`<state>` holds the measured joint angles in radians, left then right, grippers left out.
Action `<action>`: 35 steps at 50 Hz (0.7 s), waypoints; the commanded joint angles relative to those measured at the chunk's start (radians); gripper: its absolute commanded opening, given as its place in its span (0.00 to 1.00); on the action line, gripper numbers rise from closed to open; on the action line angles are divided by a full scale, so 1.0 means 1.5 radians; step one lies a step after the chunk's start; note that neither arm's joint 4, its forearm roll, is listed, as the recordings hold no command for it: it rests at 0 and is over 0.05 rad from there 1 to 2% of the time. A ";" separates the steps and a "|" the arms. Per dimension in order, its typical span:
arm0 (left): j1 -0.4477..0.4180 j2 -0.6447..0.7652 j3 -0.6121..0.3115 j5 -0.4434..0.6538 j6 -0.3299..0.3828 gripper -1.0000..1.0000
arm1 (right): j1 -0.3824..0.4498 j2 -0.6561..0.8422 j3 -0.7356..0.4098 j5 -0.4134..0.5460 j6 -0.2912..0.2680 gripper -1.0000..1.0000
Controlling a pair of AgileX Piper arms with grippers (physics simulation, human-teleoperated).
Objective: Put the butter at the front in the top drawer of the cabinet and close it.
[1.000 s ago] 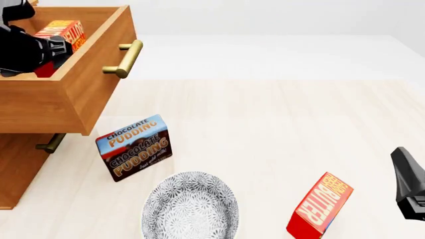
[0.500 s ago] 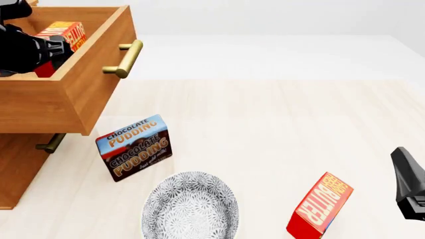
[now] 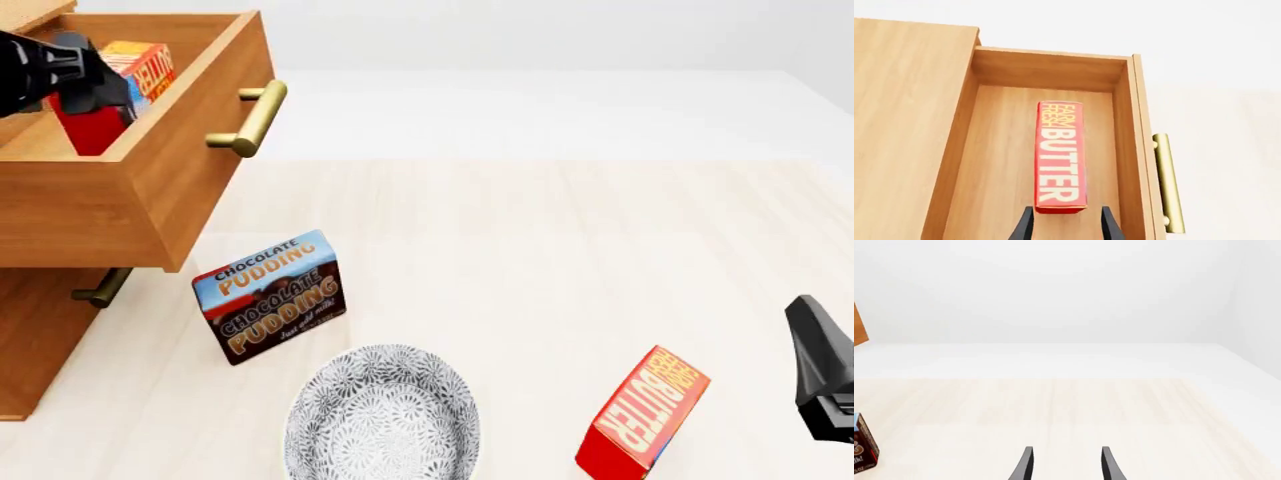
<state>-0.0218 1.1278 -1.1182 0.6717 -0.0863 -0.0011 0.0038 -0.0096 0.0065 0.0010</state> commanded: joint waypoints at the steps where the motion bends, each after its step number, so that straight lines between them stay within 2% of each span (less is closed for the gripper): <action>1: -0.009 -0.040 -0.027 0.040 0.020 1.00 | 0.000 -0.001 0.001 0.000 0.000 1.00; 10: -0.029 -0.079 -0.061 0.085 0.033 1.00 | 0.000 -0.001 0.001 0.000 0.000 1.00; 28: -0.107 -0.153 -0.074 0.149 0.044 1.00 | 0.000 -0.001 0.001 0.000 0.000 1.00; 35: -0.131 -0.166 -0.079 0.152 0.043 1.00 | 0.000 -0.001 0.001 0.000 0.000 1.00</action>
<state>-0.1633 0.9198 -1.2219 0.8723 -0.0277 -0.0011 0.0038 -0.0096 0.0065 0.0010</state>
